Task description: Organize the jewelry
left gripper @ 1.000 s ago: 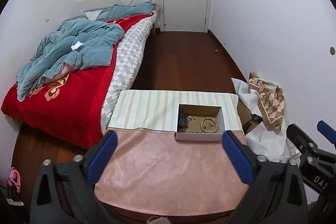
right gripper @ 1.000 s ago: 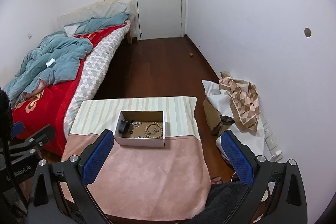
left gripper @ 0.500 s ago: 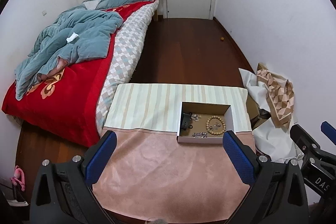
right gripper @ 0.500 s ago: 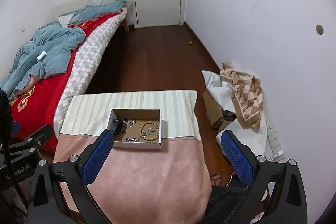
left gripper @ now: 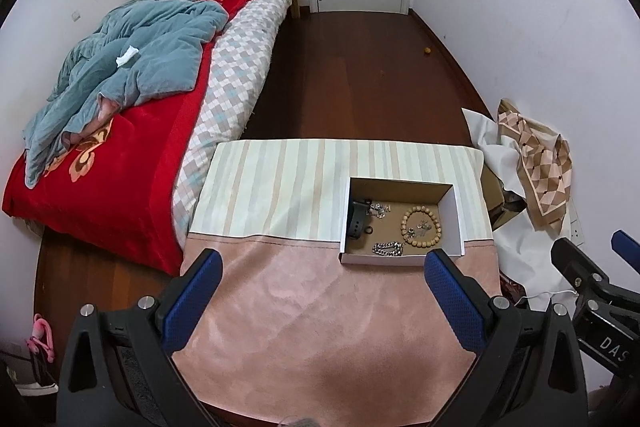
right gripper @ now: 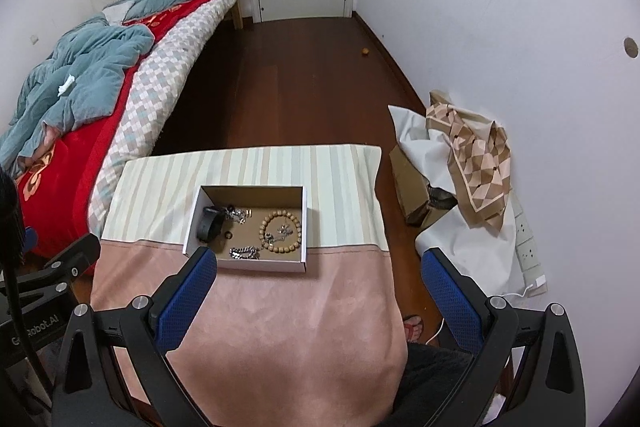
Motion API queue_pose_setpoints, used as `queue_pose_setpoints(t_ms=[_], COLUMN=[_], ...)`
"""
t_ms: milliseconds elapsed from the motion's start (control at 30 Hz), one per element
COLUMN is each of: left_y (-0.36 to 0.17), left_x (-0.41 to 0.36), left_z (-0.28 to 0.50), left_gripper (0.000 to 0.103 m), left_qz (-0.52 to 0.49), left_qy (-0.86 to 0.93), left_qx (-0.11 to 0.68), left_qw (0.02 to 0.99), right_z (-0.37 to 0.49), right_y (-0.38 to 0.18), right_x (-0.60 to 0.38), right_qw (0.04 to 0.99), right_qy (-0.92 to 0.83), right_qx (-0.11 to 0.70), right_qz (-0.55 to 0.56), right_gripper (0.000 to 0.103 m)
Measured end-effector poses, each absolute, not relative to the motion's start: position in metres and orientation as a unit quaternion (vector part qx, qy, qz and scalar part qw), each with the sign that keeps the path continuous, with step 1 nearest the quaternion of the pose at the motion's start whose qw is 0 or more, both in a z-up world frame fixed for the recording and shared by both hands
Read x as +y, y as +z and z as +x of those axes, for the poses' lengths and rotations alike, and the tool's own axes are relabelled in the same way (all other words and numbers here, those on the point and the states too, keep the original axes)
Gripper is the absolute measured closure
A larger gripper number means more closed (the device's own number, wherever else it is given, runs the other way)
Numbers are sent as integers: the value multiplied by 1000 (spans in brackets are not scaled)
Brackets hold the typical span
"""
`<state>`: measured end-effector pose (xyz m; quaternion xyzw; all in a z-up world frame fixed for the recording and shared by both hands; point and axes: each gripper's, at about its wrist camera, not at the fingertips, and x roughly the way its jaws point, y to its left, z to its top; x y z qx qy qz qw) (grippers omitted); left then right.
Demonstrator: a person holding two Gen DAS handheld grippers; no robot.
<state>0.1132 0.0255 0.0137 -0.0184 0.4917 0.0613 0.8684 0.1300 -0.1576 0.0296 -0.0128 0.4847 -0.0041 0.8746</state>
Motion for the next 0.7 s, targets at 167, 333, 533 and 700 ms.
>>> queue_pose_setpoints(t_ms=[167, 333, 533, 700], left_y=[11, 10, 8, 5], left_x=[26, 25, 27, 31], left_z=[114, 115, 115, 114], left_gripper=[0, 0, 0, 0], left_qz=[-22, -23, -23, -20], left_qy=[59, 57, 58, 62], left_qx=[494, 494, 496, 497], left_qw=[867, 867, 866, 865], right_z=[131, 131, 133, 133], right_y=[26, 26, 24, 23], right_x=[-157, -156, -154, -151], right_qw=[872, 872, 870, 869], right_qy=[-6, -8, -6, -4], right_qx=[489, 489, 492, 494], right_qz=[-14, -17, -18, -21], right_gripper=[0, 0, 0, 0])
